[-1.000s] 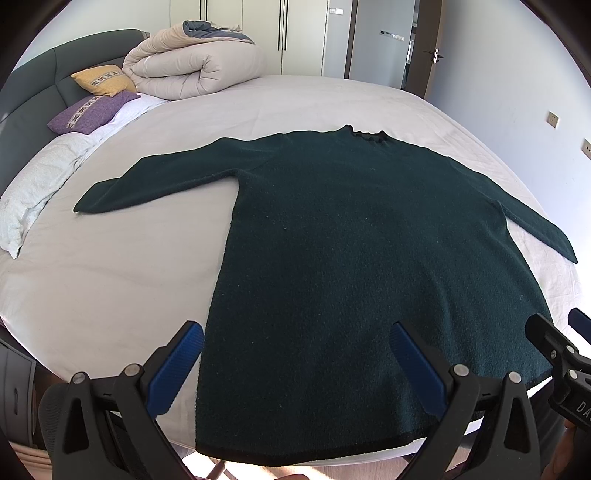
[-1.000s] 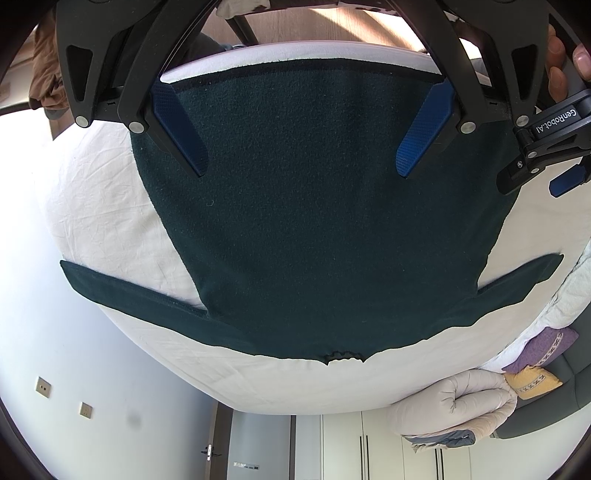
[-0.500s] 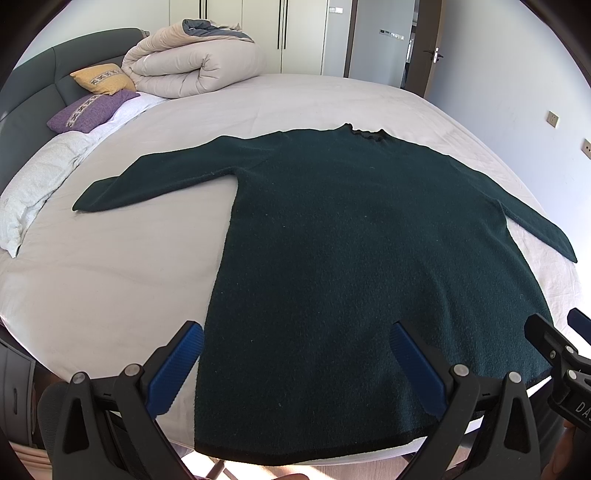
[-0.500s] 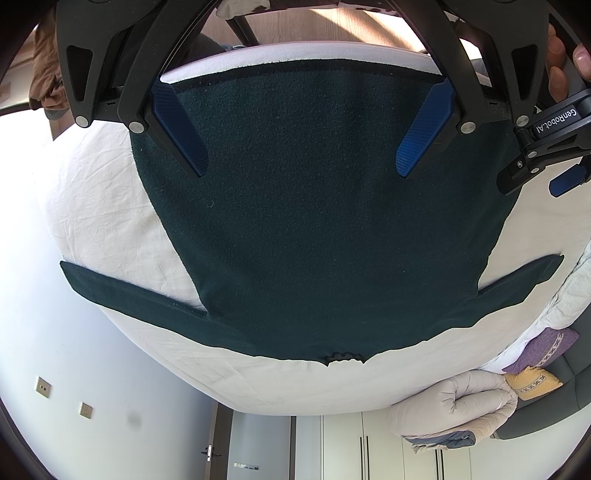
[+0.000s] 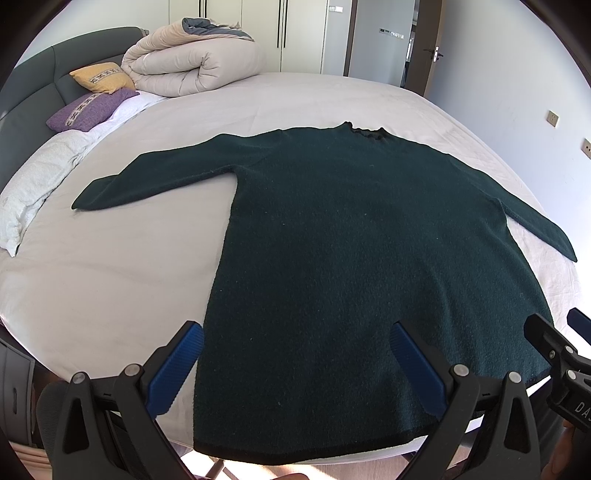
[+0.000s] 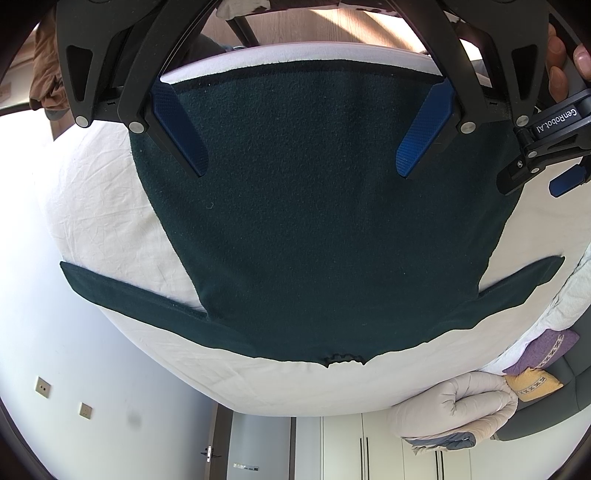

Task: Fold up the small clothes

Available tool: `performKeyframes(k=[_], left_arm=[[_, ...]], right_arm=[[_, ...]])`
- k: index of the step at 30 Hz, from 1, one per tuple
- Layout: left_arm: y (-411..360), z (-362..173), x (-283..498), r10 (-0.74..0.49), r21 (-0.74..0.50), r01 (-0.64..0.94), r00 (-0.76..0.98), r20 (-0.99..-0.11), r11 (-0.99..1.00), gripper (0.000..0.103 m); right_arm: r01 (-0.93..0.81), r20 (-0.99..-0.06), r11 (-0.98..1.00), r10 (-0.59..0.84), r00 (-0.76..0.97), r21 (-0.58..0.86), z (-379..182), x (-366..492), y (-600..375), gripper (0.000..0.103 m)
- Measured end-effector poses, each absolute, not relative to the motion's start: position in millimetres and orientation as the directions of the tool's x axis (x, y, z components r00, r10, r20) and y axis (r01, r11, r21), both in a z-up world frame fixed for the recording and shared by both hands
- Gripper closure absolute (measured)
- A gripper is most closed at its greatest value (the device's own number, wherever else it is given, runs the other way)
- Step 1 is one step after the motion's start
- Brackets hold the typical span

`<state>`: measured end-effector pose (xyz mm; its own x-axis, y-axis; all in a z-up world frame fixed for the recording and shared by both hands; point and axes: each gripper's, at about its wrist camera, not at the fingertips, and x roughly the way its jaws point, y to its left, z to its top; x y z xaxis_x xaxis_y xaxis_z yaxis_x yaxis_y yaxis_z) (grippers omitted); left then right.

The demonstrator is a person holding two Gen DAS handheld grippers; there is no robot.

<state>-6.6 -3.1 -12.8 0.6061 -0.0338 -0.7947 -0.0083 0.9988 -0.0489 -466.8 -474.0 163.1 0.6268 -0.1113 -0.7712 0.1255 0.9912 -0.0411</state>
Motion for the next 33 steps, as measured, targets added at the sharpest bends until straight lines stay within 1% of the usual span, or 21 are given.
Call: performKeyframes(k=[13, 18, 21, 25, 29, 31, 33], left_arm=[[4, -15, -3, -0.057, -0.080, -0.011, 0.603, -0.796, 0.997, 0.000], [12, -19, 2, -0.091, -0.114, 0.000, 0.605, -0.791, 0.993, 0.000], [28, -22, 9, -0.149, -0.190, -0.008, 0.592, -0.792, 0.982, 0.000], [65, -25, 26, -0.202, -0.295, -0.064, 0.592, -0.780, 0.953, 0.000], [120, -20, 46, -0.300, -0.460, -0.097, 0.638, -0.709, 0.883, 0.000], [147, -17, 53, -0.282, -0.492, -0.133, 0.680, -0.677, 0.860, 0.000], [170, -19, 62, -0.283, -0.523, -0.173, 0.680, -0.676, 0.834, 0.000]], right_arm=[[0.124, -0.776, 0.991, -0.116, 0.620, -0.049, 159, -465, -471, 0.000], [0.119, -0.783, 0.991, -0.123, 0.610, -0.064, 156, -461, -466, 0.000], [0.111, -0.791, 0.991, -0.125, 0.599, -0.073, 154, -455, -461, 0.000], [0.092, -0.800, 0.993, -0.116, 0.589, -0.076, 149, -446, -457, 0.000], [0.067, -0.793, 0.997, -0.065, 0.605, -0.030, 153, -430, -455, 0.000], [0.053, -0.782, 0.999, -0.040, 0.622, -0.009, 158, -420, -452, 0.000], [0.035, -0.770, 0.999, -0.012, 0.638, 0.014, 165, -407, -448, 0.000]])
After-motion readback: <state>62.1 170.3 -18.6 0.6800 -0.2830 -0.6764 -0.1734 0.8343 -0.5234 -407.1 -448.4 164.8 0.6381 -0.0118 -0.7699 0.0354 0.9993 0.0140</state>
